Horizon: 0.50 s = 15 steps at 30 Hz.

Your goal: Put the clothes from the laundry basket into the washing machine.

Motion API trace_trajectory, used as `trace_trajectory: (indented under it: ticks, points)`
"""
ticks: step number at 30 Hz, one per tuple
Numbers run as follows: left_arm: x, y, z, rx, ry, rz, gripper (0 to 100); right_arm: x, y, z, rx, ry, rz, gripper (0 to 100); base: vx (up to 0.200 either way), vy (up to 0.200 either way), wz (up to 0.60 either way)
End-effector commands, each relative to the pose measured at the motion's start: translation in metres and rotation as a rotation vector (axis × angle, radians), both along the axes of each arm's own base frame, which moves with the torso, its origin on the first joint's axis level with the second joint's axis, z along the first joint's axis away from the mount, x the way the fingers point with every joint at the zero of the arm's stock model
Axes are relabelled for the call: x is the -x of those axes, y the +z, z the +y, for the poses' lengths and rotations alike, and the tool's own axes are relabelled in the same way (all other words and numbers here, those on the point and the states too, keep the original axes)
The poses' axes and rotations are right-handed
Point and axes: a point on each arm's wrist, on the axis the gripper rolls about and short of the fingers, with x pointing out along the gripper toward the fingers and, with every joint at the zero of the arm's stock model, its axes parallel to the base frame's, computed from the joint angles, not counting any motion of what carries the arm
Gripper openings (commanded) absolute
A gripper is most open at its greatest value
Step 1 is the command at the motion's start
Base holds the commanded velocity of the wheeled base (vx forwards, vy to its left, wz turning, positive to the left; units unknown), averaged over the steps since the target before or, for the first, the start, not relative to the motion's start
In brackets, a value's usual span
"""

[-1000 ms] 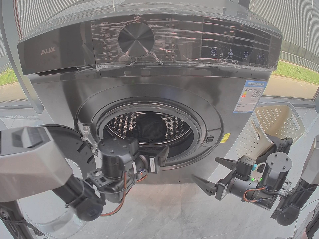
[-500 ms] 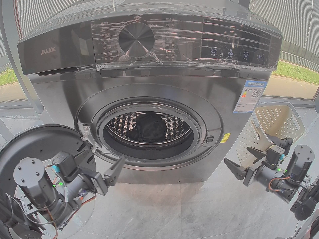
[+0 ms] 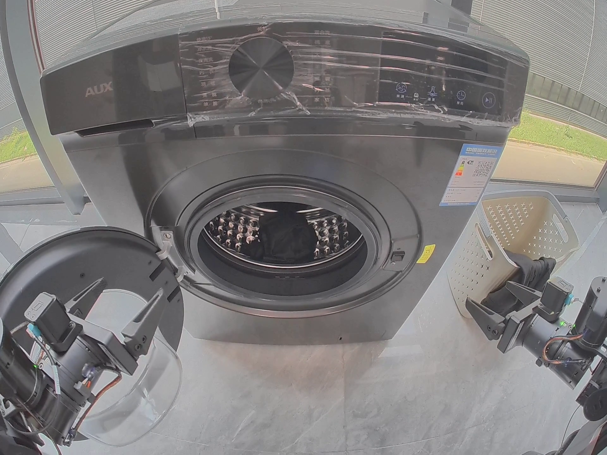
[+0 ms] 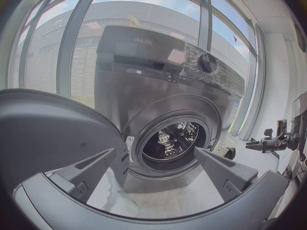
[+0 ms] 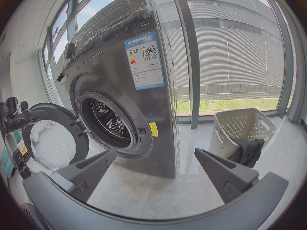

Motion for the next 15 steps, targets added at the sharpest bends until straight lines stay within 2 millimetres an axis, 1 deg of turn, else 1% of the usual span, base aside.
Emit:
trace_trajectory:
  ticks: [1,4,5,8,11,12,13,14,15]
  points:
    - [0.018,0.008,0.017,-0.008,0.011,-0.063,100,0.024,0.009,-0.009,0.005,0.008,-0.004,100,-0.2,0.0,0.0]
    - [0.021,0.005,0.02,-0.023,0.009,-0.041,100,0.039,0.009,-0.015,0.019,0.006,0.034,100,-0.2,0.0,0.0]
    - [0.022,0.005,0.02,-0.024,0.01,-0.039,100,0.041,0.009,-0.016,0.021,0.006,0.039,100,-0.2,0.0,0.0]
    - [0.029,0.0,0.028,-0.038,0.03,0.01,100,0.065,0.011,-0.026,0.045,0.005,0.044,100,-0.2,0.0,0.0]
    - [0.04,-0.001,0.036,-0.011,0.034,0.018,100,0.086,0.012,-0.036,0.047,-0.003,0.028,100,-0.2,0.0,0.0]
    - [0.042,-0.001,0.037,-0.005,0.035,0.019,100,0.09,0.011,-0.038,0.049,-0.005,0.023,100,-0.2,0.0,0.0]
    - [0.046,-0.003,0.041,-0.001,0.047,0.028,100,0.099,0.011,-0.043,0.045,-0.016,0.006,100,-0.2,0.0,0.0]
    - [0.046,-0.003,0.041,-0.001,0.047,0.028,100,0.099,0.011,-0.043,0.045,-0.016,0.006,100,-0.2,0.0,0.0]
    - [0.051,-0.006,0.046,0.001,0.066,0.042,100,0.107,0.011,-0.047,0.033,-0.037,-0.014,100,0.0,0.0,0.0]
